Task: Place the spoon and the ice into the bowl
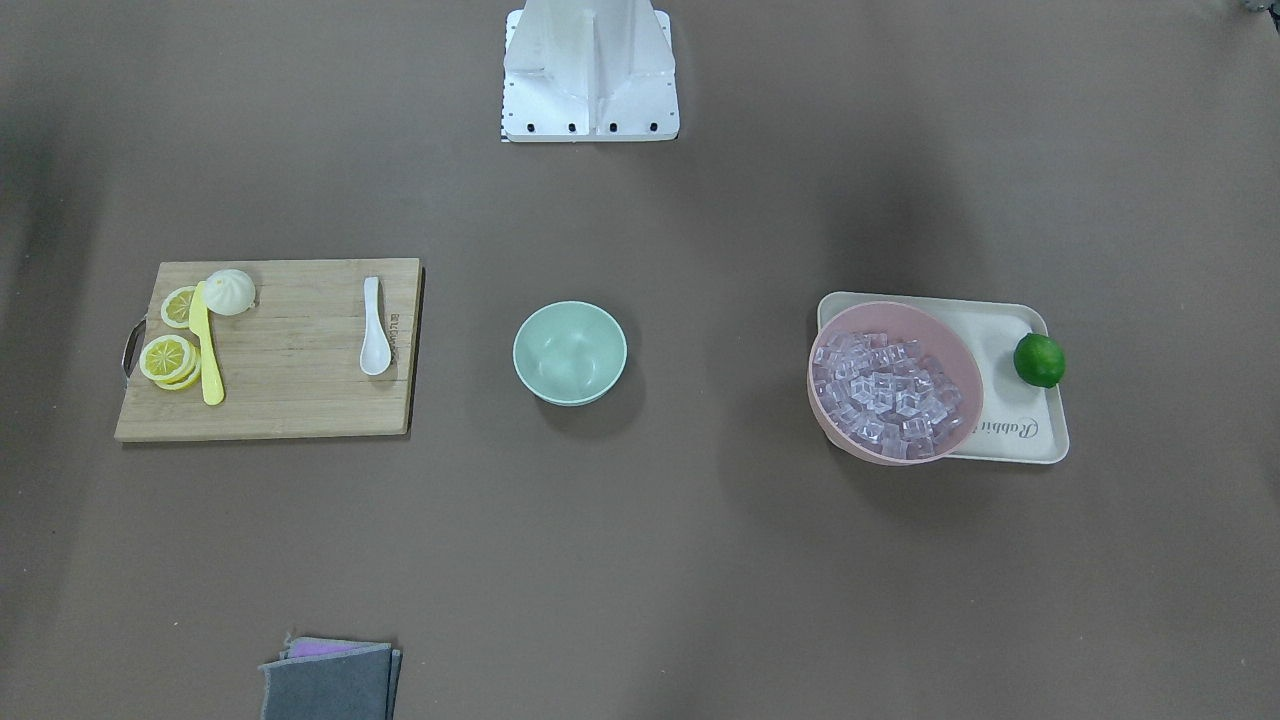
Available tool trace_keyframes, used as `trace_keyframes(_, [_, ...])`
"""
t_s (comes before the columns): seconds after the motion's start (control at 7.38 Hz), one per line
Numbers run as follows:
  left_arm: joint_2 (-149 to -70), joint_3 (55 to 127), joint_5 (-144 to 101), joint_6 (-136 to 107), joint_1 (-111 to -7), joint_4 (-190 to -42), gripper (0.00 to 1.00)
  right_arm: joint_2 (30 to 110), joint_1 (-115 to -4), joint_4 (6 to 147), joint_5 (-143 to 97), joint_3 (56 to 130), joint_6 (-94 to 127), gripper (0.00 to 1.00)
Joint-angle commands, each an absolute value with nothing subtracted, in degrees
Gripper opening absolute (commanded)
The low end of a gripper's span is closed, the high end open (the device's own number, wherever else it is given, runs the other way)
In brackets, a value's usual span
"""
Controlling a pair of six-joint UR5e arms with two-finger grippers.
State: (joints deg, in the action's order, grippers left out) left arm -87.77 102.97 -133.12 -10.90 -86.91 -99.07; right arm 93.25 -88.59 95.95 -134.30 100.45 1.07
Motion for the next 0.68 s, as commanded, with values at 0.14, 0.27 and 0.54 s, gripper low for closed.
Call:
trace_keyframes(0.14, [-96.48,103.36,-132.81,-10.99,-80.19,-100.01,0.98,91.94,-87.63,96.15,-134.21,103.09,2.72,1.00])
trace_keyframes(0.27, [-98.24,103.36,-133.15,-11.07,-79.03,-101.85,0.98,91.85,-86.76,95.98,-134.56,103.53,2.64,1.00])
trace_keyframes(0.54, [-106.04,101.53,-132.81,-10.99,-74.49,-101.61,0.98,91.58,-86.31,95.80,-135.52,106.25,2.72,1.00])
